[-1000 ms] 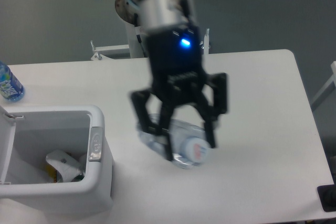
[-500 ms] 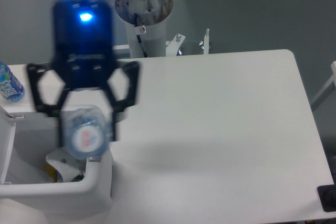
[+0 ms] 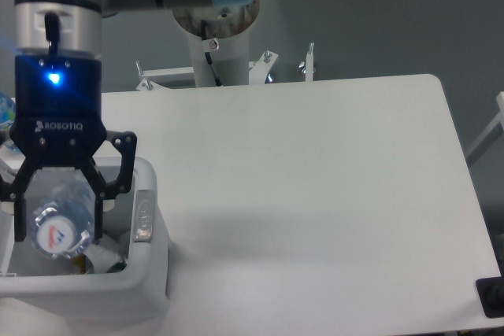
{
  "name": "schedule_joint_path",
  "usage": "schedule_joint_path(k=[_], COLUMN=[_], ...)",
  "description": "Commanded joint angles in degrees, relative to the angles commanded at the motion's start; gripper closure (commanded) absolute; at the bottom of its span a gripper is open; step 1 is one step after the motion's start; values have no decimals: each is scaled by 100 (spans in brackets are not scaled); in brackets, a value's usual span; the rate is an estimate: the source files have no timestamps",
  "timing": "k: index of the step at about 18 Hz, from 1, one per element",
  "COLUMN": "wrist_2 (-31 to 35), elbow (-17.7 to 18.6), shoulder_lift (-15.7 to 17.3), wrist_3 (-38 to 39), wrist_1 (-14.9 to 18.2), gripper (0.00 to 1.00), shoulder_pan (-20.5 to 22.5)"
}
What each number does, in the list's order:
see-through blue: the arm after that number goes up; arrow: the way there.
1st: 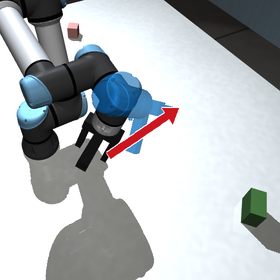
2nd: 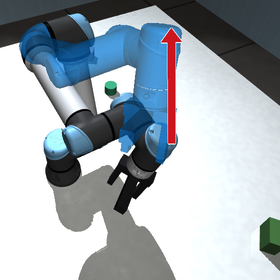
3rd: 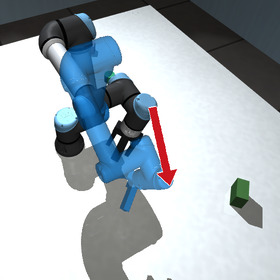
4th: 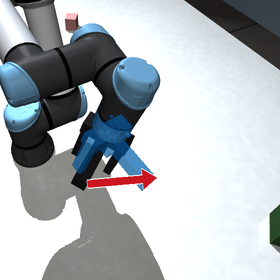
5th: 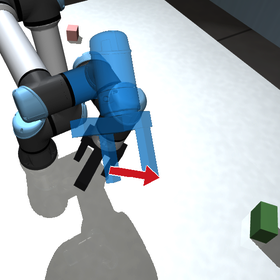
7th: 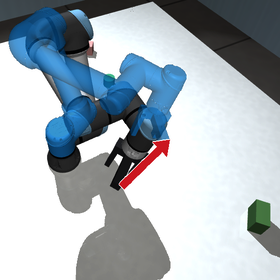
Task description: Place the trash in the trash can
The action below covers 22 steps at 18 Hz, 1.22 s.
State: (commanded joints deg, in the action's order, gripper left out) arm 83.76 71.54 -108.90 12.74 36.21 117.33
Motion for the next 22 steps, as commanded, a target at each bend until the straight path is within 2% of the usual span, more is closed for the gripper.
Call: schedule_joint_path(k=[5, 8, 13, 15, 17, 21, 22], wrist_2=[70, 342, 1150, 1501, 1757, 1775, 1758], elbow=[18, 106, 298, 413, 510, 519, 528], shoulder_lift=[26, 210, 255, 325, 413, 685, 755], wrist_3=[-26, -131, -1043, -1693, -2369, -4223, -4567], wrist_1=[35, 70, 149, 560, 1297, 2844, 3083], gripper=[0, 0, 0, 0, 0, 0, 0], shoulder_pan=[122, 596, 1185, 1239, 1283, 1546, 1669])
